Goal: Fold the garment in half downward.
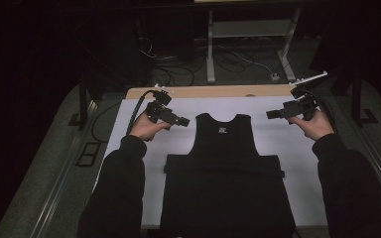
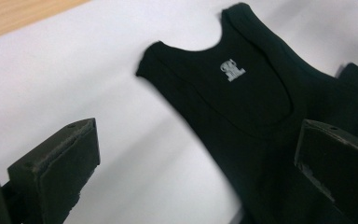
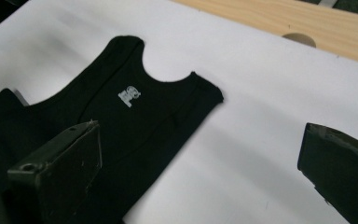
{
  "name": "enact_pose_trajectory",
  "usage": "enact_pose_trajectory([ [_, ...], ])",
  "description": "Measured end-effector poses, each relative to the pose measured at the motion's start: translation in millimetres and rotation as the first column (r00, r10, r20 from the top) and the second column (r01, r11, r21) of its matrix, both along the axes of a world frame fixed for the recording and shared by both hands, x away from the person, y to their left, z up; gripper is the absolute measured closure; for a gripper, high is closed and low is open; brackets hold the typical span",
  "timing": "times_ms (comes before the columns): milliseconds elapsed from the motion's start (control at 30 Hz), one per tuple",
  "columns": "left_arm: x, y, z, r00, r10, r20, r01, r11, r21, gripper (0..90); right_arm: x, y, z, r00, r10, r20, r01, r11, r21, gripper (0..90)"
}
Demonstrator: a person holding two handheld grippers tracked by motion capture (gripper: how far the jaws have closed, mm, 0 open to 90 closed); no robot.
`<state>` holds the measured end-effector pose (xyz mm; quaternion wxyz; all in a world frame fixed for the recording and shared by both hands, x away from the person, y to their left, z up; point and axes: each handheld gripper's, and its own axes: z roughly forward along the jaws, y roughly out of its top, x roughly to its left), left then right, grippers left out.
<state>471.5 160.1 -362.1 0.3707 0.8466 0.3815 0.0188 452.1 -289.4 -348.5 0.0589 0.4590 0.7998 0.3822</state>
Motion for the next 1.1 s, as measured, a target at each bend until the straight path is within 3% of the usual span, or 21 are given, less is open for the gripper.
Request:
enact_pose_trajectory([
  [300, 12.5, 4.0, -11.8, 0.9995, 0.03, -0.011, -0.03, 0.9991, -0.029, 0.0, 10.9, 2.6, -9.3, 0.9999, -0.007, -0.01, 0.008, 1.0, 0.015, 0.0],
  [1100, 20.7, -14.5, -37.9, 0.999, 0.016, -0.043, -0.019, 0.9976, -0.066, 0.0, 26.4, 21.3, -49.8, 0.9974, -0.001, -0.072, 0.001, 1.0, 0.002, 0.0],
])
